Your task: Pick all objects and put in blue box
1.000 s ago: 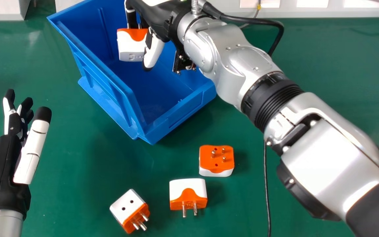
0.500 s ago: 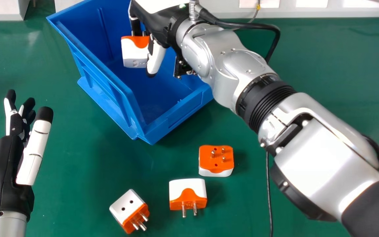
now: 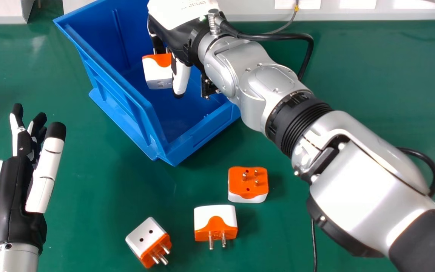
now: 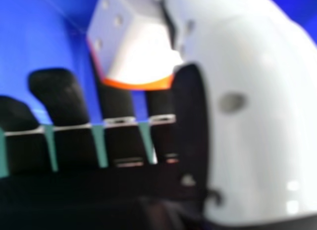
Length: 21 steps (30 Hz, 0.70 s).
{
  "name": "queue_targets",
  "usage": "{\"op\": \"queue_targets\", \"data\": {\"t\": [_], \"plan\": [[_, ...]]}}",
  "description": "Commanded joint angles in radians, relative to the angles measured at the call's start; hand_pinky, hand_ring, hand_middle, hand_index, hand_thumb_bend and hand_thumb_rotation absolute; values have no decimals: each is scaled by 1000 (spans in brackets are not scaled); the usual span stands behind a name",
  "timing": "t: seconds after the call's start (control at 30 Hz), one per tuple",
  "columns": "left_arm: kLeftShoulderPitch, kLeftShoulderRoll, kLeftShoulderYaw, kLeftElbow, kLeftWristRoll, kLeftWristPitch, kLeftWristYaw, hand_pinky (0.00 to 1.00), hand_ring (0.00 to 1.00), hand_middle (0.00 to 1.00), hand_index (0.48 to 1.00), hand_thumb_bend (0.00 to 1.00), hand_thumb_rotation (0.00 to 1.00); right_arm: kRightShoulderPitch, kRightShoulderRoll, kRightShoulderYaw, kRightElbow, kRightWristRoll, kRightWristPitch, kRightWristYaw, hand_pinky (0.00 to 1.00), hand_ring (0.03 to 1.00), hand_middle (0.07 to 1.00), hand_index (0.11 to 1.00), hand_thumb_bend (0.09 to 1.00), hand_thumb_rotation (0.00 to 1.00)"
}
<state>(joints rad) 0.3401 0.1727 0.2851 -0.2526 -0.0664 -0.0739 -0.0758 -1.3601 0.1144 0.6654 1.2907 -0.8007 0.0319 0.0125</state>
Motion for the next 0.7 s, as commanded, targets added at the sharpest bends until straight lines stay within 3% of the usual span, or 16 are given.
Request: {"op": "queue_targets", "data": {"t": [0.0, 0.3, 0.5, 0.67], "plan": [[-1, -1, -1, -33, 5, -5, 5, 934, 981, 977, 971, 670, 877, -13, -9, 8, -16, -9, -9, -31, 96, 148, 457, 481, 526, 0], [7, -12, -11, -56, 7, -8, 11, 938, 982, 978, 971, 673, 877, -1, -6, 50, -5, -31, 4, -15, 107, 146, 448, 485, 524, 0], [12, -13, -13, -57, 14, -13, 11, 935, 981, 978, 972, 679, 875, 25, -6, 51, -6, -28, 9, -10, 255, 318, 456, 483, 521, 0], [17, -15, -19, -67, 19, -12, 14, 933, 981, 978, 972, 681, 875, 48, 1, 50, -8, -25, 20, -6, 294, 381, 466, 477, 521, 0]]}}
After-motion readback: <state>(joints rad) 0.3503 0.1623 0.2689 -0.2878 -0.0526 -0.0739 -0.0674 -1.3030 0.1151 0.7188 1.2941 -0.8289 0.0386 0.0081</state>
